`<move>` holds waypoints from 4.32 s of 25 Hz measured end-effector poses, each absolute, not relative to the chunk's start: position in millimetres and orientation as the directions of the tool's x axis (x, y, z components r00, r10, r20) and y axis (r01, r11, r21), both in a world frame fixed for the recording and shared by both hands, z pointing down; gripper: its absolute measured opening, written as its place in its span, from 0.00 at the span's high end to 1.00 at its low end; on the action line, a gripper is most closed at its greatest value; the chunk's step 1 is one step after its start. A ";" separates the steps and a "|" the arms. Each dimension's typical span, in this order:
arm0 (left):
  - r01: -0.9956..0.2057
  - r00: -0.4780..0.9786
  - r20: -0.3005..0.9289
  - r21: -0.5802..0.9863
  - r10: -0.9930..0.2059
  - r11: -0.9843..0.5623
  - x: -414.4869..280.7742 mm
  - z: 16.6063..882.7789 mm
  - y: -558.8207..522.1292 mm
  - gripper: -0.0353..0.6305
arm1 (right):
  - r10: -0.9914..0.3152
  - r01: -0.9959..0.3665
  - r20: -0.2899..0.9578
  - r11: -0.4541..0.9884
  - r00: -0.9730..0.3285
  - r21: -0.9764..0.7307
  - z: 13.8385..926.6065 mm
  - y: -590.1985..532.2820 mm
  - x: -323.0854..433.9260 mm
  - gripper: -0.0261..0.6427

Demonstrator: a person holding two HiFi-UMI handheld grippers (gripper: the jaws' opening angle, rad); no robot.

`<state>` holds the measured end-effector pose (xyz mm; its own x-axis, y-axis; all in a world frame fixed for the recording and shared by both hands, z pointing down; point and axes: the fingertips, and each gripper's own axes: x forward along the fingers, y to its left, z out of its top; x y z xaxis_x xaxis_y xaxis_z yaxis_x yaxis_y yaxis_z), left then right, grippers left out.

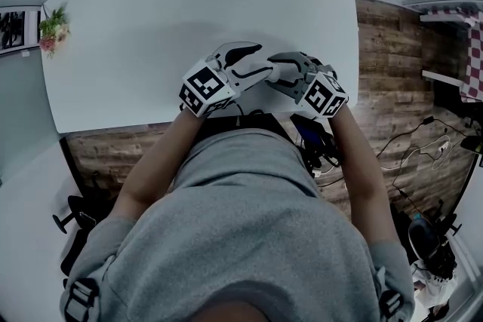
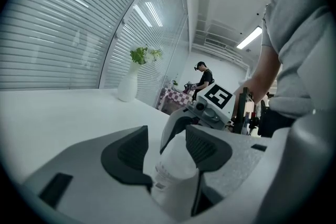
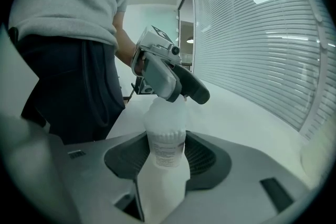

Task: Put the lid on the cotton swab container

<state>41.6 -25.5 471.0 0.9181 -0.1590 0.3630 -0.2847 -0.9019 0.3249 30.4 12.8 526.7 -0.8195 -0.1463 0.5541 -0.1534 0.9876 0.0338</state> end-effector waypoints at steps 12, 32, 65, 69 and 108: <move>-0.266 0.912 0.391 0.336 -0.123 -0.904 49.2 484.6 -21.9 0.61 | -0.160 -0.176 0.557 0.984 -0.815 0.026 539.5 17.1 35.6 0.64; -0.252 0.900 0.423 0.321 -0.100 -0.913 42.7 485.3 -8.9 0.61 | -0.210 -0.238 0.505 0.971 -0.837 0.011 502.8 18.0 53.8 0.60; -0.361 0.846 0.519 0.396 -0.118 -0.844 26.9 493.8 1.2 0.73 | -0.111 -0.335 0.528 0.875 -0.842 -0.349 493.2 12.4 59.8 0.68; -0.362 0.848 0.517 0.405 -0.116 -0.840 27.7 494.3 0.2 0.75 | -0.111 -0.329 0.540 0.886 -0.834 -0.326 494.2 12.8 57.6 0.68; -0.418 0.848 0.493 0.394 -0.196 -0.818 27.6 489.9 -22.6 0.76 | -0.202 -0.489 0.553 0.752 -0.809 -0.442 491.9 -11.4 60.2 0.75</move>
